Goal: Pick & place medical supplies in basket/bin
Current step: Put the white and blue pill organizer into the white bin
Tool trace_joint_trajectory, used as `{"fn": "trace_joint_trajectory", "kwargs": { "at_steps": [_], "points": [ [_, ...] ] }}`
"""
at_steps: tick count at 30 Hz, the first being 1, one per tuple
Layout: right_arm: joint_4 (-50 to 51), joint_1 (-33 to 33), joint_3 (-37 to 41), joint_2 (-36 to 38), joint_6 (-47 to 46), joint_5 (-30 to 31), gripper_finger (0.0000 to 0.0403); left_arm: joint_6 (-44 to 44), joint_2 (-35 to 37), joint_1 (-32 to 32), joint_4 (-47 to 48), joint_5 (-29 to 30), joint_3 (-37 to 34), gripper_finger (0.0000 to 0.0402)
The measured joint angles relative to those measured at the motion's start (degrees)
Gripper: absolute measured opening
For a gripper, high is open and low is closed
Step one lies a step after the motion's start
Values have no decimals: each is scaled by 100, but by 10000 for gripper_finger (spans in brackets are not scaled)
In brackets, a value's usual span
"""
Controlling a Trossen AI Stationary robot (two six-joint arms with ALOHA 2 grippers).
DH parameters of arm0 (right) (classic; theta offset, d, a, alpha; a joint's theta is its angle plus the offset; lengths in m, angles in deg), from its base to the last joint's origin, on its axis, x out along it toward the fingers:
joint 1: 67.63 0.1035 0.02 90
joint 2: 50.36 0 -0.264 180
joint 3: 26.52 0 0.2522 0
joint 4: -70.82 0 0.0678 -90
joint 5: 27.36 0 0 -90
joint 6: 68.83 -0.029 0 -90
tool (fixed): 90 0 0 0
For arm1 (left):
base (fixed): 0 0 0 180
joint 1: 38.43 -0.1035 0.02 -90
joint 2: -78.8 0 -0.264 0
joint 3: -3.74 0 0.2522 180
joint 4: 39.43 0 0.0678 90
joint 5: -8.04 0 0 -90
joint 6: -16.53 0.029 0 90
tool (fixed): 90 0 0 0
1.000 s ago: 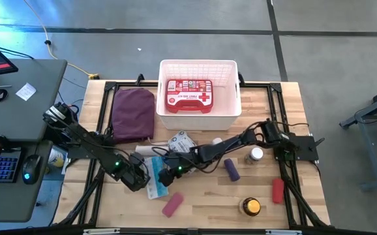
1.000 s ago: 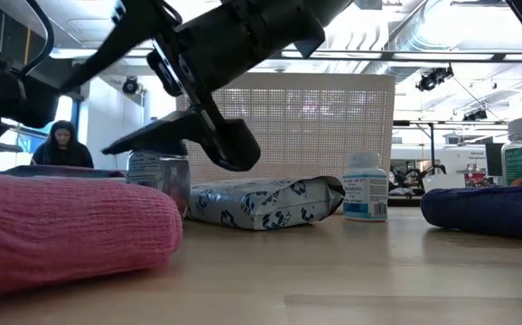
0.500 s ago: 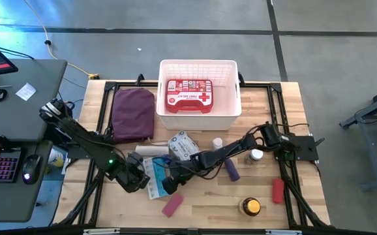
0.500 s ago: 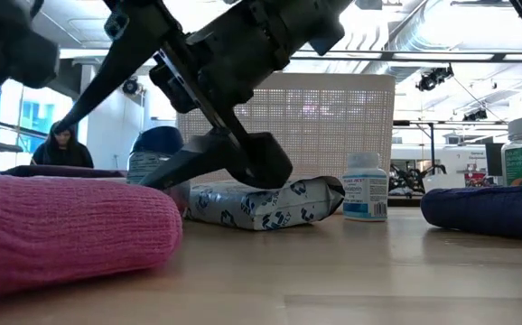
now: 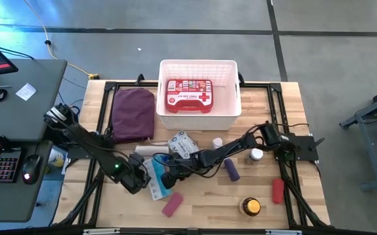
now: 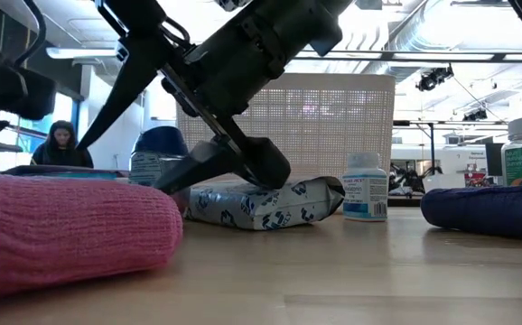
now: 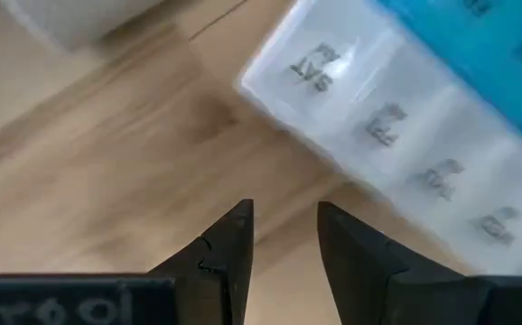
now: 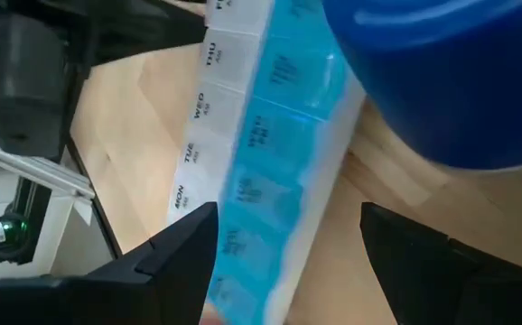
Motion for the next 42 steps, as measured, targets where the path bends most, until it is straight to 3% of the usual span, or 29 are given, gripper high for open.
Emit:
{"fn": "trace_joint_trajectory", "kwargs": {
  "at_steps": [6, 13, 21, 29, 36, 42],
  "points": [
    [-18, 0, 9, 0, 2, -5, 261, 7, -221, 0, -394, -65, 22, 161],
    [61, 7, 11, 0, 40, 2, 261, -84, -3, 7, -38, -199, 343, 161],
    [381, -33, 11, 0, -230, 426, 261, -98, 205, 88, 1000, 456, 861, 161],
    [549, -170, 9, 0, -309, 783, 261, -186, 203, 74, 885, 602, 870, 161],
    [-140, -167, -24, -212, -282, 383, 261, -170, 167, 74, 887, 833, 870, 161],
    [-25, -138, -31, -326, -432, 511, 261, -162, 112, 72, 652, 1004, 656, 161]
  ]
}}
